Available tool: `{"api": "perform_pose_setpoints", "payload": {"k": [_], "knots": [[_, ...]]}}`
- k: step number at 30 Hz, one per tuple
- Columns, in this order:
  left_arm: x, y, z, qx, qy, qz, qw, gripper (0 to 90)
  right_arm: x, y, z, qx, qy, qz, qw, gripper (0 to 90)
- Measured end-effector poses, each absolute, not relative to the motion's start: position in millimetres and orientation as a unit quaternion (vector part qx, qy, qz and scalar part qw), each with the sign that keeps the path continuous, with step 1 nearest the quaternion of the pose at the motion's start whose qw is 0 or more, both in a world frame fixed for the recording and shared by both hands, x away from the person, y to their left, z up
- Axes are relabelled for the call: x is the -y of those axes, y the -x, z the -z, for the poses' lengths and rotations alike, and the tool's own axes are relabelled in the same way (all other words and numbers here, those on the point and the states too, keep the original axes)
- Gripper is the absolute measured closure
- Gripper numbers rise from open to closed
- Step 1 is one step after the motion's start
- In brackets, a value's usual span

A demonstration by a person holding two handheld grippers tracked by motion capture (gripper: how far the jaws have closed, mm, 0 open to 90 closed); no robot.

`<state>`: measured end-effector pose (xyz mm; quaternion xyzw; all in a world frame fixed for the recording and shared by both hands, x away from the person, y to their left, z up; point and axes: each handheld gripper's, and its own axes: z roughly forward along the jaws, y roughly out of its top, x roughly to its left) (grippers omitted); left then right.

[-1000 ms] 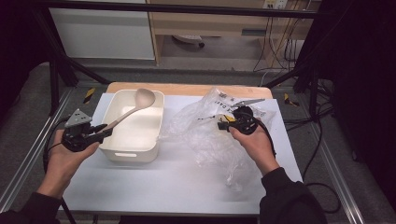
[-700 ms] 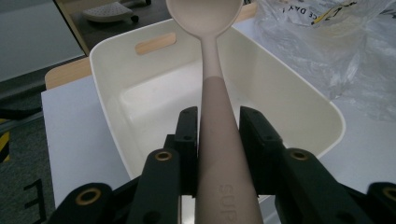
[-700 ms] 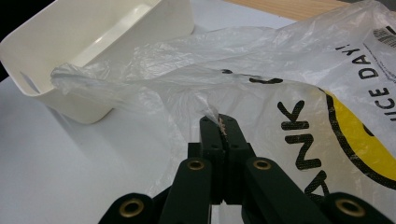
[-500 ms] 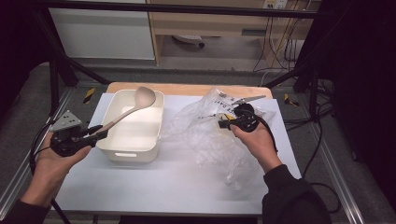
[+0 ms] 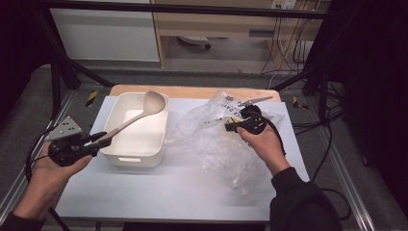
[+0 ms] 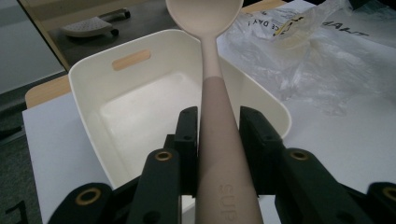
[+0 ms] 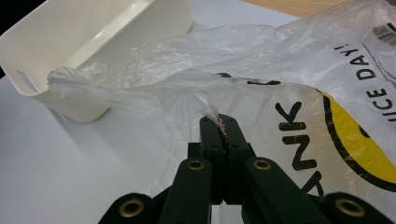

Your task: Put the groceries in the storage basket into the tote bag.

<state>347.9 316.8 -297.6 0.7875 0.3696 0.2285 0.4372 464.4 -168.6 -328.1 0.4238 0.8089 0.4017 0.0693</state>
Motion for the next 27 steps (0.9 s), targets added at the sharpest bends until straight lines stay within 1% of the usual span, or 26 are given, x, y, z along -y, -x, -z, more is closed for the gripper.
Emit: {"api": "perform_pose_setpoints", "payload": {"k": [9, 20, 27], "knots": [[-303, -345, 298, -0.353, -0.796, -0.215, 0.443, 69.0, 166, -466, 329, -0.812, -0.42, -0.399, 0.068, 90.0], [-283, -333, 297, -0.323, -0.807, -0.203, 0.45, 68.9, 165, -468, 330, -0.81, -0.425, -0.399, 0.062, 90.0], [-275, -328, 300, -0.313, -0.814, -0.196, 0.449, 68.9, 167, -470, 325, -0.807, -0.426, -0.404, 0.065, 90.0]]}}
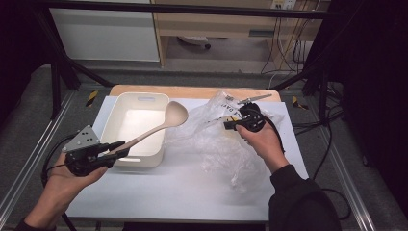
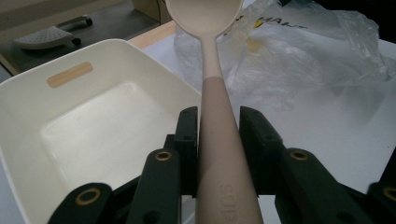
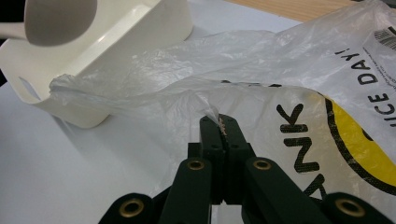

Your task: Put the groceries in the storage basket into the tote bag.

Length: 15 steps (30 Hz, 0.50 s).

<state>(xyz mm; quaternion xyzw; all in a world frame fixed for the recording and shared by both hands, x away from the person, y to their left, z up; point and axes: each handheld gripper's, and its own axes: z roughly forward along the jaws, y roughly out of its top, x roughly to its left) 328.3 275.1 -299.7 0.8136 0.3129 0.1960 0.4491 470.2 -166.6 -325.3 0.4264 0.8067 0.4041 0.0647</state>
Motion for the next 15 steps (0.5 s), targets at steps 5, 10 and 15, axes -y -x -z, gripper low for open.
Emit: {"api": "perform_pose_setpoints", "payload": {"k": [5, 10, 15], "knots": [[-268, -324, 301, -0.3, -0.82, -0.191, 0.448, 68.9, 165, -472, 322, -0.806, -0.427, -0.404, 0.066, 90.0], [-263, -322, 302, -0.292, -0.825, -0.187, 0.446, 68.9, 164, -473, 323, -0.807, -0.427, -0.403, 0.067, 90.0], [-256, -319, 305, -0.283, -0.83, -0.177, 0.447, 68.9, 163, -474, 323, -0.807, -0.427, -0.404, 0.066, 90.0]]}}
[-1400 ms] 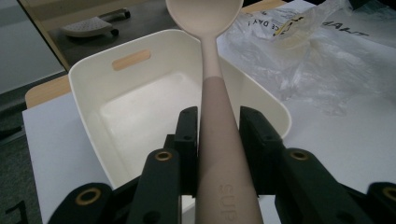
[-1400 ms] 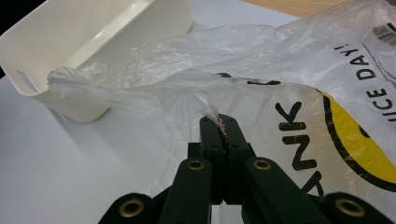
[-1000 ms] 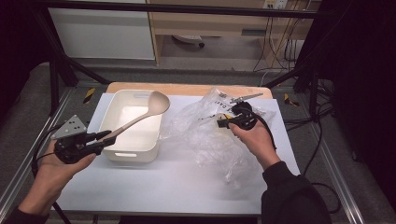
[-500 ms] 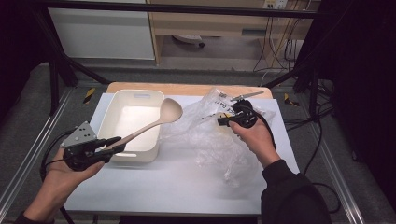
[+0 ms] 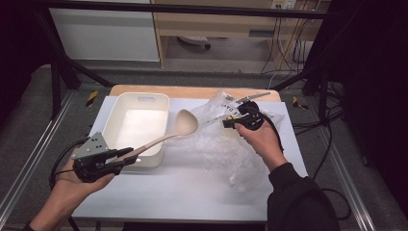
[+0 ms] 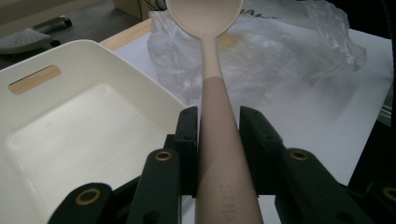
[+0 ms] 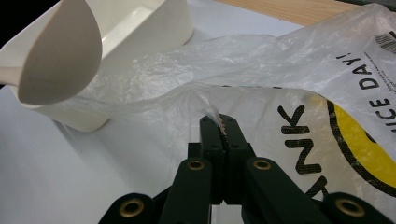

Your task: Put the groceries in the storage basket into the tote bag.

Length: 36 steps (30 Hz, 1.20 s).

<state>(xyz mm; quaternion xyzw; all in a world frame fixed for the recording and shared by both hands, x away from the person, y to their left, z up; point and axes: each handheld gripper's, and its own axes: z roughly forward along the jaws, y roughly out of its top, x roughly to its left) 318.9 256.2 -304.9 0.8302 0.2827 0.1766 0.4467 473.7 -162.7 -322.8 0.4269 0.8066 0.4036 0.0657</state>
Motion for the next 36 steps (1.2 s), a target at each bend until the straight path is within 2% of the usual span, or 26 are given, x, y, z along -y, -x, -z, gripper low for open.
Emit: {"api": "perform_pose_setpoints", "payload": {"k": [28, 36], "knots": [[-204, -317, 337, -0.239, -0.863, -0.124, 0.428, 68.9, 167, -472, 321, -0.808, -0.424, -0.405, 0.064, 90.0], [-184, -329, 344, -0.238, -0.867, -0.129, 0.418, 68.9, 170, -470, 321, -0.807, -0.422, -0.408, 0.063, 90.0]]}}
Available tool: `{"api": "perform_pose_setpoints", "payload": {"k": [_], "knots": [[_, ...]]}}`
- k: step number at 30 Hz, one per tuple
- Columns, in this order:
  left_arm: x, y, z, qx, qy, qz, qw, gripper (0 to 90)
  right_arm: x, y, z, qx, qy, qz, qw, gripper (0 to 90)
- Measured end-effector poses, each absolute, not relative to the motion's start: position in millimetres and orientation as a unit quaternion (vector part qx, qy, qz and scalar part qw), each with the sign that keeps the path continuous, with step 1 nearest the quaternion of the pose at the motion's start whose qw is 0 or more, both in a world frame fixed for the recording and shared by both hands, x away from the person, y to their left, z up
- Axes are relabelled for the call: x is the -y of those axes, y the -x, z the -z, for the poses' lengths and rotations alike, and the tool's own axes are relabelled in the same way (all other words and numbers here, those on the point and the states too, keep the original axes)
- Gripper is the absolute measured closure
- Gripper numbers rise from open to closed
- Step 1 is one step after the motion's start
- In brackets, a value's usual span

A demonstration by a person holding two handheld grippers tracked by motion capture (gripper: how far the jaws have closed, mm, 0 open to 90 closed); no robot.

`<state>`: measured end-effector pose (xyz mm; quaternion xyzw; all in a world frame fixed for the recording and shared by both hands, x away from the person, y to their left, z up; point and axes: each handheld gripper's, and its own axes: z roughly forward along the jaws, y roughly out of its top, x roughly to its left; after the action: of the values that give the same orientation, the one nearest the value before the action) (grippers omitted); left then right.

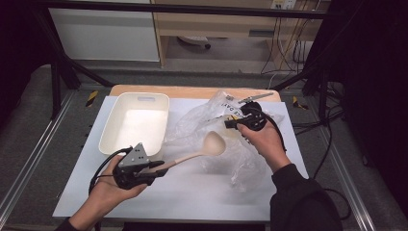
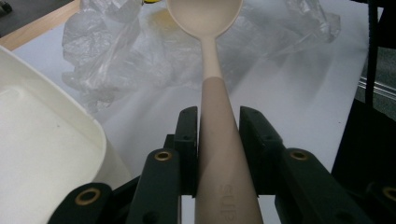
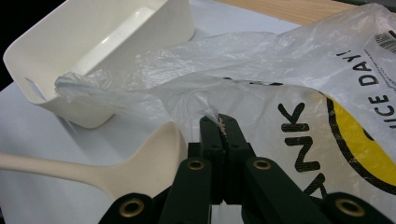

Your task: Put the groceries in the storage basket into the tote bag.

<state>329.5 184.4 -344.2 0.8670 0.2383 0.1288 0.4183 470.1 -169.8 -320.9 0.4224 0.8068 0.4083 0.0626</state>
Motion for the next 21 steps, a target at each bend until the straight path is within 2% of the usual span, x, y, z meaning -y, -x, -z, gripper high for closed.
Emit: {"api": "perform_pose_setpoints", "payload": {"k": [21], "knots": [[-121, -366, 381, -0.224, -0.877, -0.136, 0.403, 68.9, 173, -462, 319, -0.81, -0.414, -0.411, 0.06, 90.0]]}}
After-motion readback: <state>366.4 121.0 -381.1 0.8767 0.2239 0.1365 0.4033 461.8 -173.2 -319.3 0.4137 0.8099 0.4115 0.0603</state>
